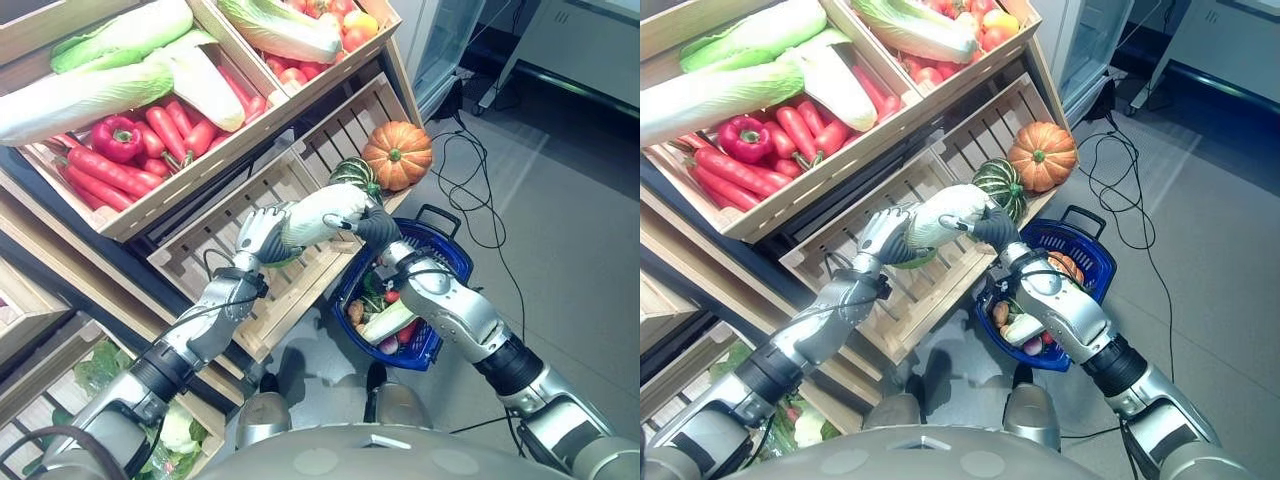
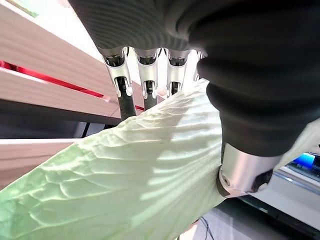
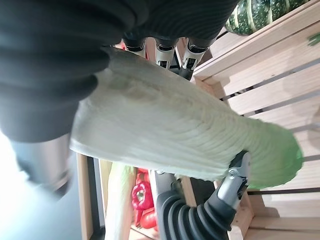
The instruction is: Pick up fruits and vegetables into the basket
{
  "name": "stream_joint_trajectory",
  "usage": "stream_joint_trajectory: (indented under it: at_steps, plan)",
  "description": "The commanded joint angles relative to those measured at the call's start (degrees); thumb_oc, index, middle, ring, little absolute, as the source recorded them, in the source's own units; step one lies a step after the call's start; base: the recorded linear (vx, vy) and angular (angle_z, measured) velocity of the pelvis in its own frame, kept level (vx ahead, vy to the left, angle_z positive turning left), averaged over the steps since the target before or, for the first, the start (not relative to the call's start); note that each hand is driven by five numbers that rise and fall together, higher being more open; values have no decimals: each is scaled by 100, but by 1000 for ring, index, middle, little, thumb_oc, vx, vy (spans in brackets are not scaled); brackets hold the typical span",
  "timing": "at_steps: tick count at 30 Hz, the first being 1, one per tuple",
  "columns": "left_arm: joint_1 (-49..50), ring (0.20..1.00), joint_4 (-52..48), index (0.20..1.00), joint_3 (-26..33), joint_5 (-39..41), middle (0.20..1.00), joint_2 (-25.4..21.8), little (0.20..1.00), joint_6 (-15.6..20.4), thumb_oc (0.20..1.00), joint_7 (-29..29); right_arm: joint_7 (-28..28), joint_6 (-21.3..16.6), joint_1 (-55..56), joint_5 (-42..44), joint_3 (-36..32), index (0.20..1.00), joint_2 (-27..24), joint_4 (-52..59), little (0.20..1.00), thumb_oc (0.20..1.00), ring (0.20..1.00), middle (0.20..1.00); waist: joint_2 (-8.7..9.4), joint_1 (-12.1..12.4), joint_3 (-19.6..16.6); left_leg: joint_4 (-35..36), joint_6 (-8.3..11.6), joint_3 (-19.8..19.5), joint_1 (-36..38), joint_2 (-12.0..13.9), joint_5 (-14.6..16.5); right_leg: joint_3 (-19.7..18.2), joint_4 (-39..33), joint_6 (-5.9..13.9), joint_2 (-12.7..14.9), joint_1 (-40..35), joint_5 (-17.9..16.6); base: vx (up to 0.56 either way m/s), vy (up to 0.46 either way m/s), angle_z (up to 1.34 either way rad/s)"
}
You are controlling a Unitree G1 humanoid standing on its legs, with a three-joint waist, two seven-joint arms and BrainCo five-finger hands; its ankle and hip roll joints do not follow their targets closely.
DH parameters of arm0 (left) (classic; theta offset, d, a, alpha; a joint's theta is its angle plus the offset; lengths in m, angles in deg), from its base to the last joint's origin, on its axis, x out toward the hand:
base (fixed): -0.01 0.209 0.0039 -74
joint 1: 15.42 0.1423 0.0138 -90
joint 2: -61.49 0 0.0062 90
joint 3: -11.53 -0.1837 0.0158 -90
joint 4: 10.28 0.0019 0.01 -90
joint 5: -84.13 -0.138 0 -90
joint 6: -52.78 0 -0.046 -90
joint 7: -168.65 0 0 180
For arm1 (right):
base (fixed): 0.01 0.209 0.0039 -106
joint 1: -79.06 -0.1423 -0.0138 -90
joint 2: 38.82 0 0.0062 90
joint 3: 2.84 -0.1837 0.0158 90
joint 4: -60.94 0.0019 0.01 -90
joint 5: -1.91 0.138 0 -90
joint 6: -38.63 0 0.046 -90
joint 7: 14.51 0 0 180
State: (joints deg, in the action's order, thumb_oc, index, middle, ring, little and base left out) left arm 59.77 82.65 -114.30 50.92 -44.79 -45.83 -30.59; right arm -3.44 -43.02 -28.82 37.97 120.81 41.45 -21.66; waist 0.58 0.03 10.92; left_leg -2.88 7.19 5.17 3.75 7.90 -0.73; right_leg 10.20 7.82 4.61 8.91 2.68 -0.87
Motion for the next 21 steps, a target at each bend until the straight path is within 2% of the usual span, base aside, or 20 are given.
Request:
stream_joint_trajectory:
  at_steps: [1,3,6,7,10,14,18,21]
  plan:
    - [-1062,200,-362,200,-576,-447,200,231,200,196,200,32,-323,-419,-484,189,508,200,571,425,200,200,200,200,200,61,41,-208,-294,99,-17,-44,707,-107,-129,672,445,-544,480,0,0,0]
    - [-1041,200,-348,200,-614,-369,200,240,200,109,200,135,-384,-416,-452,169,510,200,557,478,200,200,200,200,199,54,37,-190,-286,93,-12,-39,702,-104,-124,681,449,-542,487,0,0,0]
    - [-1003,909,-274,909,-660,83,909,278,909,-117,909,394,-437,-461,-486,96,504,200,545,509,200,200,200,200,197,46,48,-172,-292,103,-6,-20,683,-107,-127,679,438,-541,490,0,0,0]
    - [-957,1000,-203,1000,-660,419,1000,289,1000,-181,1000,512,-359,-480,-491,-26,461,200,502,576,200,200,200,200,191,53,56,-162,-290,103,-12,-13,668,-98,-135,674,431,-542,487,0,0,0]
    - [-680,1000,-79,1000,-537,1093,1000,315,1000,-309,1000,735,-244,-481,-451,-344,205,200,363,756,200,200,200,200,162,65,75,-136,-286,83,-23,-2,642,-91,-128,660,408,-528,494,0,0,0]
    - [-114,1000,134,1000,-74,1642,1000,189,1000,-342,1000,776,-137,-473,-242,-713,-462,200,20,1111,200,200,200,200,118,55,129,-140,-281,81,-38,17,621,-102,-91,626,372,-500,523,0,0,0]
    - [533,1000,374,1000,439,1886,1000,60,1000,-173,1000,610,-62,-582,123,-857,-1224,200,-368,1361,200,200,200,200,93,36,183,-162,-283,111,-75,33,611,-107,-57,595,345,-455,536,0,0,0]
    - [1002,1000,627,1000,828,2044,1000,-12,1000,90,1000,421,-22,-781,517,-971,-1804,200,-623,1478,200,200,200,200,93,11,240,-208,-283,150,-132,54,613,-113,-9,576,333,-393,551,-22,-18,-1]
